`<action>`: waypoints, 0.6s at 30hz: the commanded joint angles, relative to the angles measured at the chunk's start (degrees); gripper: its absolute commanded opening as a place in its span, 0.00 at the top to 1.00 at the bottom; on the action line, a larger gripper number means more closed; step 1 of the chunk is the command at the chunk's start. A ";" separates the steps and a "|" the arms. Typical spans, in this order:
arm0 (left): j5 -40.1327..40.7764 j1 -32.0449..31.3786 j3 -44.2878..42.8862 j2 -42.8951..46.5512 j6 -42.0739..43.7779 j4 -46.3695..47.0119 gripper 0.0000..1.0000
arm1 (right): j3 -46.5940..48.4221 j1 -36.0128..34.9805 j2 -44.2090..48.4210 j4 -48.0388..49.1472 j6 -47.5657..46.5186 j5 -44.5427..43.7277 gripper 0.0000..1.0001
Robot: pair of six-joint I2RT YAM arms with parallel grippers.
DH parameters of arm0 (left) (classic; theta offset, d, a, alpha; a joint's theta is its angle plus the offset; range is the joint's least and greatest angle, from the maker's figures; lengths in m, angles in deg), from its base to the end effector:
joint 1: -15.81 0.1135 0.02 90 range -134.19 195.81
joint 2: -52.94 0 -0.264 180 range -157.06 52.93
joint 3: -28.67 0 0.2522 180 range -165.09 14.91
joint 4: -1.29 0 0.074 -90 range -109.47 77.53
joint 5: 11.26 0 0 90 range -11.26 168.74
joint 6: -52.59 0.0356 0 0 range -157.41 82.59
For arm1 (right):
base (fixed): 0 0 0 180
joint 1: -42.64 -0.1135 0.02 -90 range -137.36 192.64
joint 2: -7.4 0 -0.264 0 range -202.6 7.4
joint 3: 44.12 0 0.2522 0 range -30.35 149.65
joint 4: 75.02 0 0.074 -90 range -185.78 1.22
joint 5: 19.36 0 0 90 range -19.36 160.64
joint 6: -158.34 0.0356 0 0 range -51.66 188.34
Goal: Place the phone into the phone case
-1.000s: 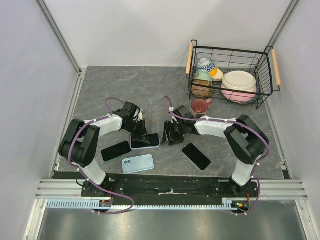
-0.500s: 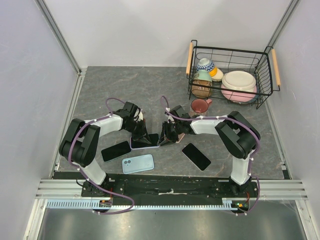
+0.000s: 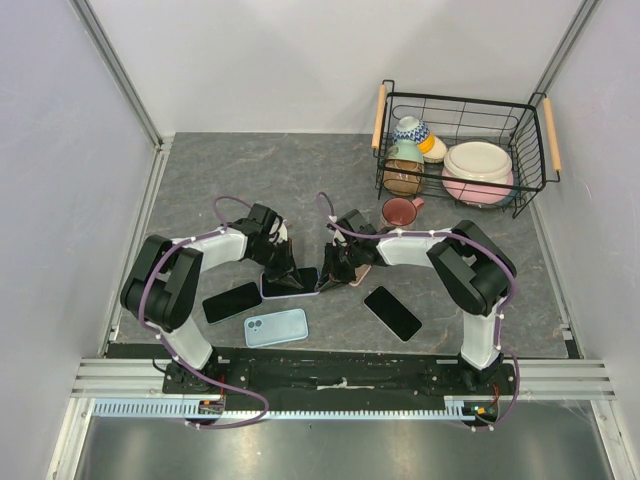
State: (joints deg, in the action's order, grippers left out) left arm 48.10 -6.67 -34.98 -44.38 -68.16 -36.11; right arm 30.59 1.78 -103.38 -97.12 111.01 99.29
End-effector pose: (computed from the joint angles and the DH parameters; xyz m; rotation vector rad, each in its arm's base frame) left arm 0.2679 -0.1305 0.1366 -0.0781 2.9440 -0.9403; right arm 0.2710 0.2569 0.1224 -0.1628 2.8584 1.0862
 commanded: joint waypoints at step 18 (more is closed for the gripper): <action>11.47 -1.43 1.64 -4.55 0.60 -0.44 0.98 | -10.23 2.01 3.99 10.42 2.93 -4.76 0.40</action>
State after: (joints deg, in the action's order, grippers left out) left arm 47.58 -8.06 -35.18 -44.97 -68.77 -36.09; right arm 28.04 0.67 -100.15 -93.47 111.80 96.20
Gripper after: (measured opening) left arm 0.026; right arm 0.533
